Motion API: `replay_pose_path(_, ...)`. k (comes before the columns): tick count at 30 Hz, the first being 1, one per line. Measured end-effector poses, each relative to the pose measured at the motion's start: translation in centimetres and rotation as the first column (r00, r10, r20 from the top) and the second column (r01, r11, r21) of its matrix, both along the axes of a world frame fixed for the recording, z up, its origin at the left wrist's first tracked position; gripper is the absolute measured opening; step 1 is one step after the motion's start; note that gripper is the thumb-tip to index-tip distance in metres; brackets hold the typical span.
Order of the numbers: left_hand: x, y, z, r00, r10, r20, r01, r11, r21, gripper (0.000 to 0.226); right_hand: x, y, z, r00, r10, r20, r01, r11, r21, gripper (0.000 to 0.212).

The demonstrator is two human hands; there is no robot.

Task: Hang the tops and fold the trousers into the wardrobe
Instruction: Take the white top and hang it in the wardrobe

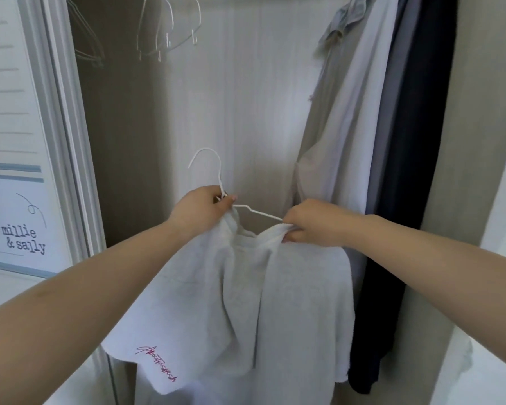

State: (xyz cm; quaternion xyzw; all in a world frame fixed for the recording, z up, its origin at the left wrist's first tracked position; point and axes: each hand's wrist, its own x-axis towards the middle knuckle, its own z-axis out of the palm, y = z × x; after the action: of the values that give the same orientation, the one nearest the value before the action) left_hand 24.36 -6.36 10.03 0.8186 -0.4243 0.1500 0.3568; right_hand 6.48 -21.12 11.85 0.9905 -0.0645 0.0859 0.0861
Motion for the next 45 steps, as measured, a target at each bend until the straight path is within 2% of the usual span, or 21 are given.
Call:
replay_pose_path(4,1.6,1.7,-0.9,0.982,-0.123,-0.143,0.100,0.983,-0.154,0.024,0.8,-0.2,0.0,0.959,0.037,0.282,-0.058,0.996,0.069,0.023)
replay_pose_path(5,2.3,2.1,-1.5,0.978,-0.132,-0.159,0.103,0.978,-0.179,0.028,1.2,-0.2,-0.1,0.949,0.035,0.314,-0.055,0.997,0.057,0.022)
replay_pose_path(7,3.6,3.1,-2.9,0.977,-0.135,-0.164,0.103,0.976,-0.189,0.052,1.6,-0.3,-0.1,0.927,0.030,0.373,-0.053,0.997,0.051,0.021)
replay_pose_path(10,4.8,4.4,-4.9,0.997,-0.049,-0.059,0.043,0.994,-0.102,0.083,1.9,-0.6,0.0,0.893,0.034,0.449,-0.076,0.994,0.075,0.022)
replay_pose_path(13,5.0,4.8,-5.8,0.999,0.000,-0.050,-0.008,0.985,-0.175,0.074,2.4,-0.6,0.0,0.860,0.079,0.505,-0.140,0.987,0.085,0.018)
replay_pose_path(16,5.8,5.8,-5.0,0.998,0.043,-0.036,-0.052,0.946,-0.320,0.041,2.7,-1.2,-0.3,0.855,0.109,0.507,-0.151,0.988,0.043,0.016)
replay_pose_path(18,7.0,6.9,-4.1,0.994,0.103,0.024,-0.089,0.939,-0.331,0.024,2.5,-2.0,-0.7,0.862,0.127,0.491,-0.141,0.990,-0.009,0.017)
replay_pose_path(20,7.8,8.0,-3.2,0.992,0.119,0.040,-0.100,0.942,-0.319,0.019,2.2,-2.7,-1.2,0.865,0.142,0.480,-0.147,0.989,-0.028,0.016)
replay_pose_path(24,8.8,9.0,-2.5,0.987,0.160,0.021,-0.148,0.951,-0.273,0.020,1.8,-2.6,-1.6,0.852,0.163,0.498,-0.216,0.975,0.050,0.023)
replay_pose_path(27,9.1,9.1,-2.9,0.982,0.182,-0.039,-0.186,0.963,-0.194,0.025,1.6,-2.2,-1.6,0.798,0.019,0.602,-0.246,0.922,0.297,0.040)
replay_pose_path(31,8.4,8.7,-3.4,0.980,0.147,-0.135,-0.167,0.975,-0.146,0.039,1.4,-1.7,-1.5,0.759,-0.034,0.651,-0.288,0.878,0.382,0.043)
replay_pose_path(34,7.8,8.0,-3.2,0.967,0.075,-0.244,-0.132,0.965,-0.227,0.042,1.3,-1.9,-1.3,0.749,-0.072,0.659,-0.288,0.860,0.422,0.031)
replay_pose_path(37,7.1,7.8,-2.9,0.941,-0.020,-0.338,-0.108,0.928,-0.355,0.046,1.3,-2.5,-0.9,0.814,-0.073,0.576,-0.233,0.868,0.439,0.010)
replay_pose_path(41,5.6,7.6,-2.1,0.909,-0.174,-0.379,-0.027,0.883,-0.469,0.041,2.3,-1.5,0.3,0.864,-0.006,0.503,-0.206,0.908,0.364,0.017)
replay_pose_path(45,5.2,8.2,-1.4,0.896,-0.241,-0.373,0.032,0.873,-0.488,0.035,3.0,-0.5,1.2,0.881,-0.009,0.474,-0.202,0.898,0.391,0.016)
